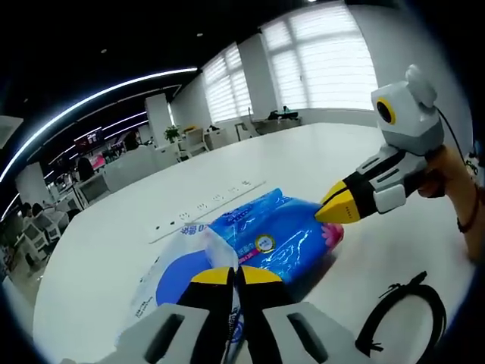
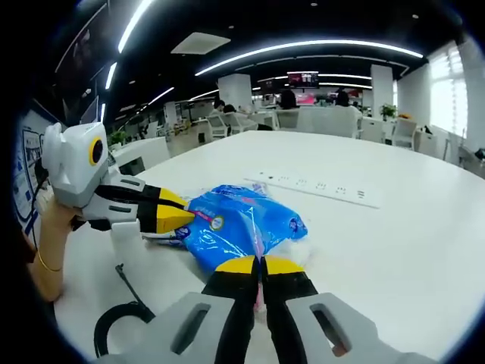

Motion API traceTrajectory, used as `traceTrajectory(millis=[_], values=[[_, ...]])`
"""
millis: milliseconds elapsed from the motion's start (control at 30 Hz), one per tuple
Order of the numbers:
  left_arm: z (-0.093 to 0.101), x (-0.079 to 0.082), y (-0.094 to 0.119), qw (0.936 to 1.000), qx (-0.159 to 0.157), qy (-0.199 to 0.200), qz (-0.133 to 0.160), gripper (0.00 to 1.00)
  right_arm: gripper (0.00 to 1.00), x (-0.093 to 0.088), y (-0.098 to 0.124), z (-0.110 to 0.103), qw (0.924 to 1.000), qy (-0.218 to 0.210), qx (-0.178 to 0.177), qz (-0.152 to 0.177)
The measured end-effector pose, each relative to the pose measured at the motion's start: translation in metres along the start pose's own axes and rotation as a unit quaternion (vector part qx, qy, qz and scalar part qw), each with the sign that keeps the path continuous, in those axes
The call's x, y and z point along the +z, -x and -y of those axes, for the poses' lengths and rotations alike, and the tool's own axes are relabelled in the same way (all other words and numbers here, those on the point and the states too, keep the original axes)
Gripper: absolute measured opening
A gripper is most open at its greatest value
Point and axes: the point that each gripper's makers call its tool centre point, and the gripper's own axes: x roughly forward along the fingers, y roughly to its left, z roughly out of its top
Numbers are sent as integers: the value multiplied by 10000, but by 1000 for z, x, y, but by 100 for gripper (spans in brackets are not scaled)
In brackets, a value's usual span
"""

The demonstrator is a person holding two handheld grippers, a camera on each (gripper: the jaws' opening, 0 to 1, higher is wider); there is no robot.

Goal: Arrange the tabletop items into an orderly group along one side of the table until the central work area is clear of visible clutter.

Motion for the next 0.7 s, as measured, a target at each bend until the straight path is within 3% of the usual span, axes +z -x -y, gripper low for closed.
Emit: traceTrajectory(millis=[700], values=[[2,23,7,9990,16,45,455,0,0,18,15,3,9993,193,-159,290]])
